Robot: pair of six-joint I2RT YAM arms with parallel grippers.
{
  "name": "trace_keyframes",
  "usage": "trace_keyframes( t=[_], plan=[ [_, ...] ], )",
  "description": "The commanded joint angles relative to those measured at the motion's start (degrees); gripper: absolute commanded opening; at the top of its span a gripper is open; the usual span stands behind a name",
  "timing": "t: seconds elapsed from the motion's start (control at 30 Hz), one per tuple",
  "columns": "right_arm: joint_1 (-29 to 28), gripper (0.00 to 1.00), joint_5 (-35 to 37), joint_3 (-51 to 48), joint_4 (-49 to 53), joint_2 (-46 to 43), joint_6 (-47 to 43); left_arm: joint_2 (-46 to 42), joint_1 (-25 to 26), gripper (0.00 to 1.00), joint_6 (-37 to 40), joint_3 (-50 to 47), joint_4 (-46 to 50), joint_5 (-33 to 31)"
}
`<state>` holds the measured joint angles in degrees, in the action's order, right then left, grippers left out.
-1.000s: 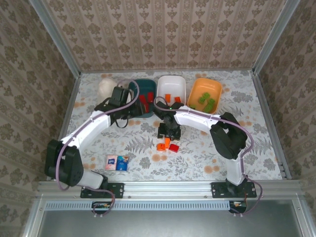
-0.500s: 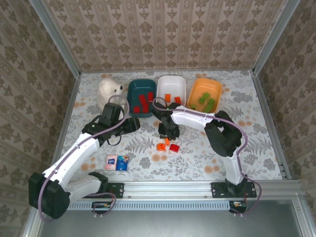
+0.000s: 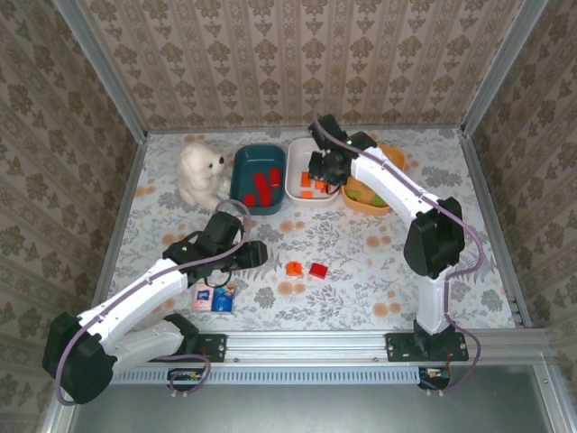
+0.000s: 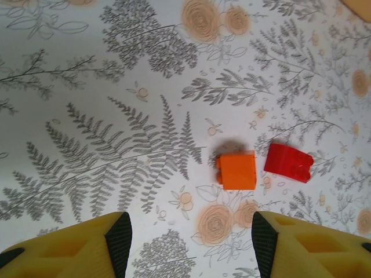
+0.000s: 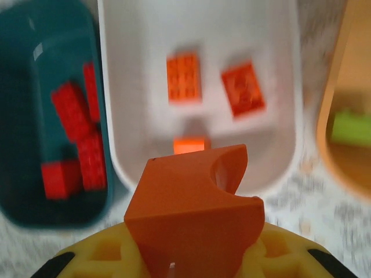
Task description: Sort the legos into containers by color
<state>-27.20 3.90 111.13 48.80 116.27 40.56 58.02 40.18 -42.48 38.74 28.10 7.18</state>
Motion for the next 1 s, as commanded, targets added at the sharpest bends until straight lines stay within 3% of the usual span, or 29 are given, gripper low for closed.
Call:
trace_keyframes(
  t=[0.0, 0.2, 0.47, 0.7, 0.97],
  plan=[
    [2.02, 0.21, -0.74, 7.82, -2.80, 8.83, -4.90, 0.34, 1.08, 0.60, -1.40, 0.97, -1.68, -1.58],
    [4.85, 0.25, -0.57, 22.49, -3.70, 21.99, -5.65, -0.75, 2.65, 0.60, -2.93, 0.97, -1.61, -3.55],
    [5.67, 0.32, 0.18, 33.31, 0.23, 32.49, -3.45, -1.83, 5.03, 0.60, -2.18, 1.86, 1.40, -6.87],
    [5.75, 0.55, -0.08, 33.30, 0.84, 31.26, -4.30, -0.41, 5.54, 0.61, 0.93, 2.40, 1.20, -5.90],
    [5.39, 0.59, -1.69, 32.03, 0.70, 19.84, -7.92, 6.29, 5.82, 0.62, 12.04, 8.56, 2.75, -3.35]
  ],
)
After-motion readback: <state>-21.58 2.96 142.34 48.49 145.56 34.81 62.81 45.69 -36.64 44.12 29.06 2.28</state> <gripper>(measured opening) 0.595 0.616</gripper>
